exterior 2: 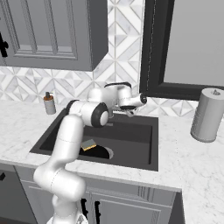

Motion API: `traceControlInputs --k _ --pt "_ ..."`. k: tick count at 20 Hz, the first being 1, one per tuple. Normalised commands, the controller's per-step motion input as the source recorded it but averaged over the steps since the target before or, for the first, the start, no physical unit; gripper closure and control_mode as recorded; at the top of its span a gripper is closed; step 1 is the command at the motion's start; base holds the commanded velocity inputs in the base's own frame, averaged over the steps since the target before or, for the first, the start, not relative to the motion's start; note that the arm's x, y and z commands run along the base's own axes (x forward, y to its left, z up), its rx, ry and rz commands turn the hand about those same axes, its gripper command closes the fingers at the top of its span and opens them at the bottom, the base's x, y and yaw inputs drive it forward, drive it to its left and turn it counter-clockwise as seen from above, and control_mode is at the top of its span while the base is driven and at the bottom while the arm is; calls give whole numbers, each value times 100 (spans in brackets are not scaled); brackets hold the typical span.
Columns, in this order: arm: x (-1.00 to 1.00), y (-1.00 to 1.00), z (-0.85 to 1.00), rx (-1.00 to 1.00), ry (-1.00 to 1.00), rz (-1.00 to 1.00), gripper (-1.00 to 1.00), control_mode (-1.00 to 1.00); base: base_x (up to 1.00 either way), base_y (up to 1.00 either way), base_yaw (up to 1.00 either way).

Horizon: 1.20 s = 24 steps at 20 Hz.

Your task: Pick the pan and sponge and place them into the sink. Then turn on the water.

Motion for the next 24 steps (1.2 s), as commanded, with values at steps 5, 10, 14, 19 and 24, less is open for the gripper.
traceControlInputs --k 5,10,14,19,24 --pt "0 0 0 9 13 -27 100 -100 0 0 0" --pt "5 0 0 7 18 -31 100 -100 0 0 0" --pt "10 -1 0 16 11 -21 100 -100 0 0 0" --pt "5 -1 0 20 8 -16 100 -100 0 0 0" --pt "0 0 -1 16 2 -10 100 -100 0 0 0"
